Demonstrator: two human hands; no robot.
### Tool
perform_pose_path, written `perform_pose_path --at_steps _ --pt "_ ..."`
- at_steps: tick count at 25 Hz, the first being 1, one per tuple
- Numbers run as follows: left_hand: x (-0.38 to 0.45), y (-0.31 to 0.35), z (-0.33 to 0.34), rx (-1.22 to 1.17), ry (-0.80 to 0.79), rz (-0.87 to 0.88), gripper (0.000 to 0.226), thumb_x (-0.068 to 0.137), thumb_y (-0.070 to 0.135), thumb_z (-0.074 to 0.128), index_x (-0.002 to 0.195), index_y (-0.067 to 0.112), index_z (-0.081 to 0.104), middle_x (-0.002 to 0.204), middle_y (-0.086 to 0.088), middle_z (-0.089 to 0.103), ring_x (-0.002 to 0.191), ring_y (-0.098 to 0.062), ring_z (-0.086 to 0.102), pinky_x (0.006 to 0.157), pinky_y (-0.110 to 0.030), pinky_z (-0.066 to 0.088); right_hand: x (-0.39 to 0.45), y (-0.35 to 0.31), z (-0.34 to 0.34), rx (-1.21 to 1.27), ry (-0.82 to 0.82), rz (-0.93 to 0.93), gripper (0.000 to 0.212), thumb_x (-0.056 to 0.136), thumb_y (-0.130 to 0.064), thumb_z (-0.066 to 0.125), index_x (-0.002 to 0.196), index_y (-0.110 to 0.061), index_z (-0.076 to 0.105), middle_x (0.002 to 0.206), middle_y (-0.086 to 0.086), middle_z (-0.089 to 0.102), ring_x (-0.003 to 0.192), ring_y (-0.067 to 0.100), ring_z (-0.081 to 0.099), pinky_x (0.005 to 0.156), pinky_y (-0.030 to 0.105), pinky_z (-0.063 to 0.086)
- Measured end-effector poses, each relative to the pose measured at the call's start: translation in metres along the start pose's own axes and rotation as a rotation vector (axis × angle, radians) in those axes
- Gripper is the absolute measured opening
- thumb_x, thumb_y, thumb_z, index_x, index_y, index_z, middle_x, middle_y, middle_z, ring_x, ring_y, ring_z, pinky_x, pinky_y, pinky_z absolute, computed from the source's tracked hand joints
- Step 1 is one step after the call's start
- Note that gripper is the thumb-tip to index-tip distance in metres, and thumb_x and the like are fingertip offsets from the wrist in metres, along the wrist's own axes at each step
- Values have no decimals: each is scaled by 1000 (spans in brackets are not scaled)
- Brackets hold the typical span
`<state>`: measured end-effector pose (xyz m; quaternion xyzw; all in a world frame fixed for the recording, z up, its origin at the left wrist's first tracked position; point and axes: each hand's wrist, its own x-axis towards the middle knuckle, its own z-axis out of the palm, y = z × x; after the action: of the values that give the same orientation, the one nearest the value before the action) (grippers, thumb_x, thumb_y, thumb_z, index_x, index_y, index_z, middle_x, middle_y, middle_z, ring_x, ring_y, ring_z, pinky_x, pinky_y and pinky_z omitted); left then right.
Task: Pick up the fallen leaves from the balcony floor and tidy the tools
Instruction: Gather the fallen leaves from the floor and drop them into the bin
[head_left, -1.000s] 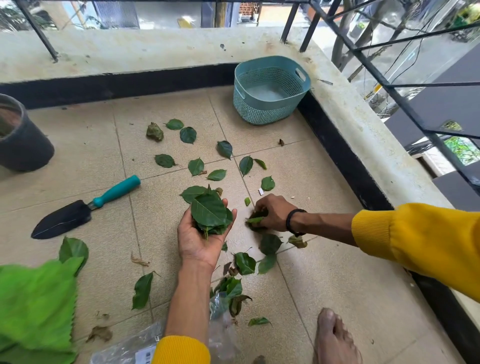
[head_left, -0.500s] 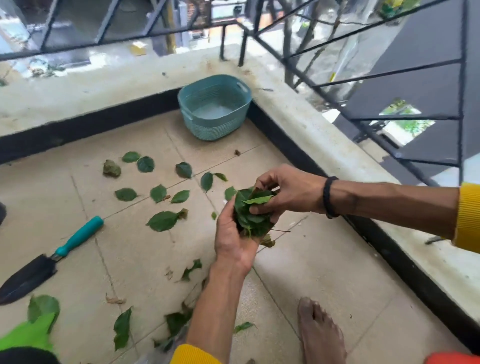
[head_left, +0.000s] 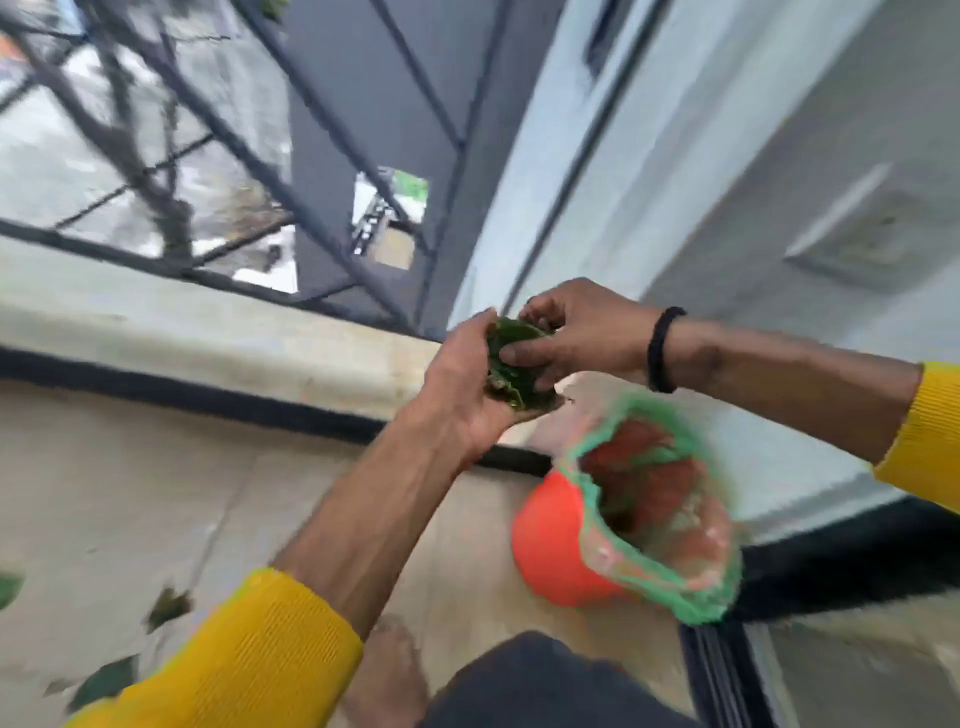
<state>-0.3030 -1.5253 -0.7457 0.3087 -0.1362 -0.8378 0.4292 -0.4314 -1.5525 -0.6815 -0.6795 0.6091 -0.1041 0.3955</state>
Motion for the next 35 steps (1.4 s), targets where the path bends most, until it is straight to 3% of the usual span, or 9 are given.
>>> perform_pose_path --at_steps 4,9,11,13,16,24,28,31,35 --pt "33 -55 81 95 -130 -280 49 102 45 30 89 15 66 94 -11 65 76 -26 60 67 -35 52 -55 72 -54 147 87 273 22 90 -5 71 108 6 66 104 26 69 81 24 68 69 33 63" --pt "41 -95 97 398 -91 -439 57 105 52 29 111 8 65 97 -18 65 77 -28 59 69 -39 57 -85 137 -51 184 114 543 39 87 8 65 123 -6 63 119 15 64 104 30 67 79 51 61" --pt "35 -89 91 459 -72 -395 49 107 45 32 106 8 63 84 -10 71 75 -26 56 51 -32 53 -87 140 -51 30 136 558 47 86 9 61 127 -14 60 116 13 64 94 29 71 74 49 63" --pt "30 -76 79 520 -49 -309 40 107 42 35 103 12 62 81 -3 74 76 -22 55 70 -35 47 -86 130 -52 -117 184 509 41 85 6 61 121 -15 64 112 12 64 86 30 73 71 48 63" --pt "9 -46 41 576 -27 -152 40 102 45 42 120 21 68 127 -10 67 96 -23 57 93 -45 48 -74 89 -47 -294 226 285 26 87 -4 65 109 -18 70 105 3 70 82 24 73 72 42 64" --pt "-144 -36 -196 38 682 70 35 102 40 42 99 20 71 115 -7 75 93 -22 65 89 -37 51 36 -29 138 -159 -251 -214 15 88 -16 73 102 -12 70 86 6 76 75 25 75 68 41 64" --pt "-206 -62 -288 -9 966 72 22 99 25 47 88 18 64 93 -5 64 70 -17 53 63 -29 39 70 -34 270 -289 -496 -182 48 82 -31 82 119 -10 61 104 10 73 66 10 72 57 24 58" --pt "-243 -80 -334 32 1195 83 18 100 20 51 100 13 67 88 -8 65 71 -21 56 58 -28 39 86 -14 353 -566 -593 -179 94 64 -58 87 141 -19 48 137 7 56 110 21 66 85 34 57" --pt "-266 -106 -355 -39 1272 68 23 104 14 42 107 11 65 92 -10 70 77 -23 64 60 -29 51 88 4 421 -562 -573 -291 88 46 -82 79 111 -26 56 119 5 49 105 24 54 86 35 52"
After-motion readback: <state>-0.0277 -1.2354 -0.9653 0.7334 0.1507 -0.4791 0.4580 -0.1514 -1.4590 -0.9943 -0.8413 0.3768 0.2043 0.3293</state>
